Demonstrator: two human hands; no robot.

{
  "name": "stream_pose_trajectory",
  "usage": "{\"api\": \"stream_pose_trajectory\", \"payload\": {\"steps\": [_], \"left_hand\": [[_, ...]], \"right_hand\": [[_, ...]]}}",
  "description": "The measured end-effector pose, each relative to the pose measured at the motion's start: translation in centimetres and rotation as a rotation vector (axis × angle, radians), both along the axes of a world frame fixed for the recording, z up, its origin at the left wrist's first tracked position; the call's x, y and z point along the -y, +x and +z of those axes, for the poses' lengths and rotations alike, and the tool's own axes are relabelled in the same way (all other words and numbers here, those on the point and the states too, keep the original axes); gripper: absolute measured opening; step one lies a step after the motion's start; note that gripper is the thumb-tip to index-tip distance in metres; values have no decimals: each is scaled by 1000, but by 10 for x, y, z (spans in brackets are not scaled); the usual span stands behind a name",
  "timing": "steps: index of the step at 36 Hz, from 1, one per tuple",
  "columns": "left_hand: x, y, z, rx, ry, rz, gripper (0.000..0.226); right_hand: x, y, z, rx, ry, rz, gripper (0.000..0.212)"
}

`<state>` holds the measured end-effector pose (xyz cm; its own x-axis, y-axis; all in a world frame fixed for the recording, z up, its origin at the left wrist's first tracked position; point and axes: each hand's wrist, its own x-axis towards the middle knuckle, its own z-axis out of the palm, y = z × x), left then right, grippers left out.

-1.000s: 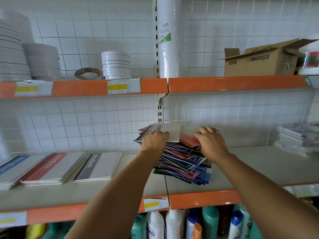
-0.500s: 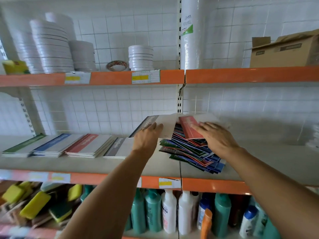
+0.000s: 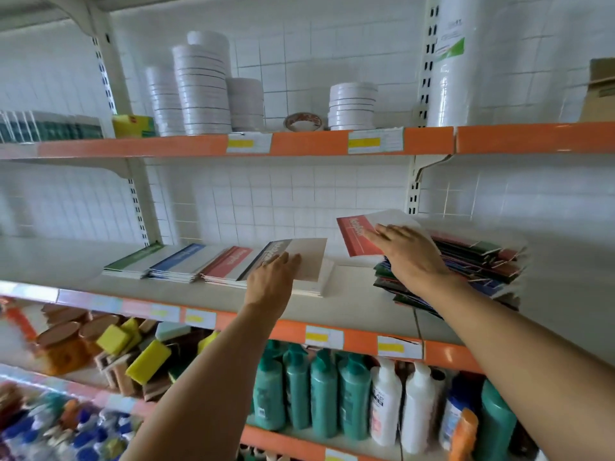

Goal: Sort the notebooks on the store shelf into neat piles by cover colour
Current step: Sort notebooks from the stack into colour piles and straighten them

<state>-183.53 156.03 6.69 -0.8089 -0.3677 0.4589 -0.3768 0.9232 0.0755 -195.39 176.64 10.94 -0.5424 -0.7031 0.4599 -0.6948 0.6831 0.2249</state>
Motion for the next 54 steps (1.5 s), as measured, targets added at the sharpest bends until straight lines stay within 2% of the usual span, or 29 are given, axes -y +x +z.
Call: {"api": "stream_pose_trajectory", "payload": {"steps": [9,15,19,24,31,33,35,36,40,46,51,54], "left_hand": [[91,21,-22,70,4,-11,44],[124,21,-33,26,1,-92,40],[130,13,-38,14,46,-142,42],[127,-10,-45,51,-57,-175,46],[108,-58,-54,96,-75,-214,35],[106,-73,-58,114,-106,-247,39],[101,-87,-65,144,-50,-280,33],[100,-96,-72,198,-58,-280,35],[98,-122,-86,182,-86,-307,41],[99,-143,-91,254,-8,-364,42],[112,-152,-95,396,43,-443,75],[122,-155,-94,374,61,-425,75]], "right_hand": [[98,26,-15,58,44,5,84],[136,35,-37,128,73,-13,82],[143,32,-47,158,73,-62,77],[142,16,-52,201,25,-144,76],[135,-12,-55,210,32,-187,70],[135,-24,-59,215,34,-200,72],[134,-35,-63,228,35,-211,73],[134,-40,-65,237,38,-213,74],[133,-56,-72,273,45,-209,76],[135,-77,-83,309,53,-240,71],[143,-89,-86,317,70,-240,68],[152,-91,-86,323,73,-245,67]]}}
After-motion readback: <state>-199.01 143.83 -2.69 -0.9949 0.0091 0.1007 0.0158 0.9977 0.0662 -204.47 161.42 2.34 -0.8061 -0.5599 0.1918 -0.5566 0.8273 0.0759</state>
